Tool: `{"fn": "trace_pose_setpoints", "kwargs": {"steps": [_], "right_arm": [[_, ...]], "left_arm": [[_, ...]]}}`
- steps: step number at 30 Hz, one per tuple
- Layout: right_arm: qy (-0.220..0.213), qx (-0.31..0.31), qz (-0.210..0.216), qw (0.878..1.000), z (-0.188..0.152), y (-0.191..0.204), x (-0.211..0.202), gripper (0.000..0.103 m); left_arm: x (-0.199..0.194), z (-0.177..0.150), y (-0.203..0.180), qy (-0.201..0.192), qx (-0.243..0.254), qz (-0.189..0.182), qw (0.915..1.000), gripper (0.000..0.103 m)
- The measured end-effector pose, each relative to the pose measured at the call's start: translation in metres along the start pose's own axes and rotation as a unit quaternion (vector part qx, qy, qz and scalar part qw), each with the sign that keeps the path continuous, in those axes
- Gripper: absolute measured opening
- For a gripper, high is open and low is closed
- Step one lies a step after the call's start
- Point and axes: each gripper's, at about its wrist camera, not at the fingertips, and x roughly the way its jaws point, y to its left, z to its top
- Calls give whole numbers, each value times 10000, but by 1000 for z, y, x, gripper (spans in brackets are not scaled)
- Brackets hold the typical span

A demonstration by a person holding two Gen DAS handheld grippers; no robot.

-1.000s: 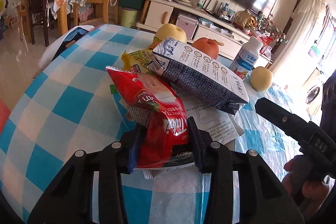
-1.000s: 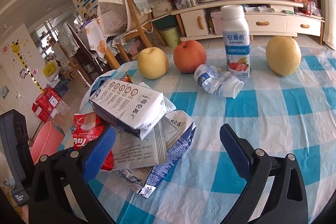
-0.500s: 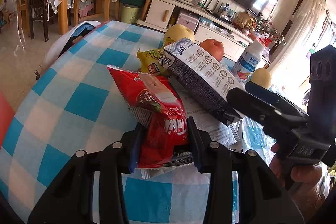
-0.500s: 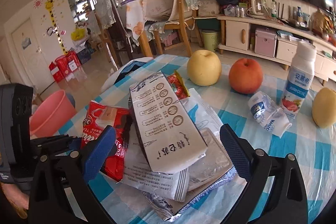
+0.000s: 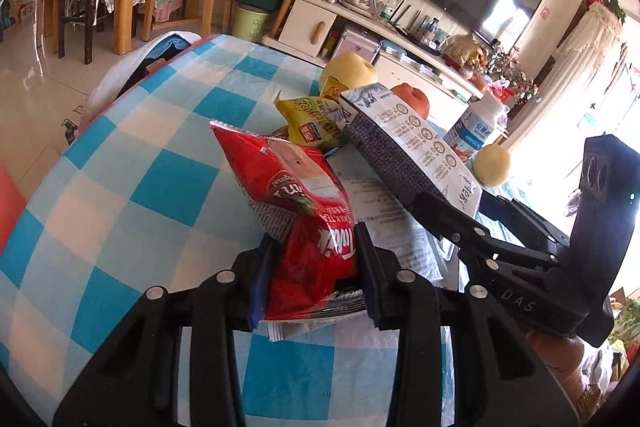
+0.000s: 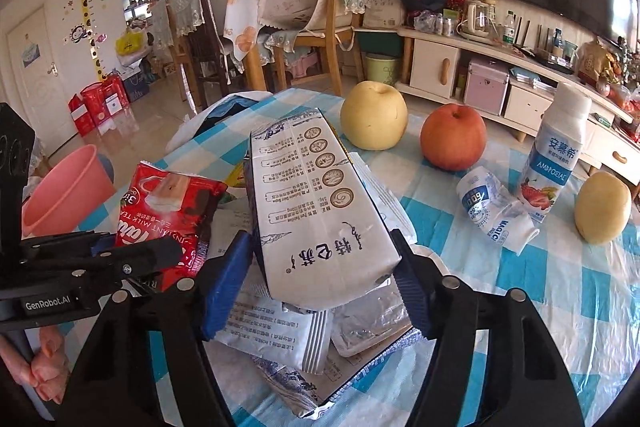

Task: Collect trash
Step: 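Grasp the white printed carton with the right tool while the left holds the red bag, then carry both items to the pink bucket and open both tools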

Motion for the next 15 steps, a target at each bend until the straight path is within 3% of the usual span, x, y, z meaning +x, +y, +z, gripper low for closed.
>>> {"fn": "trace_pose_setpoints", "kwargs": {"steps": [15], "right_arm": [[-353,65,-418,9985,-1,23,-44,68]], "left_arm": [[-30,8,10,-415,-159,-364,9983,38]]}}
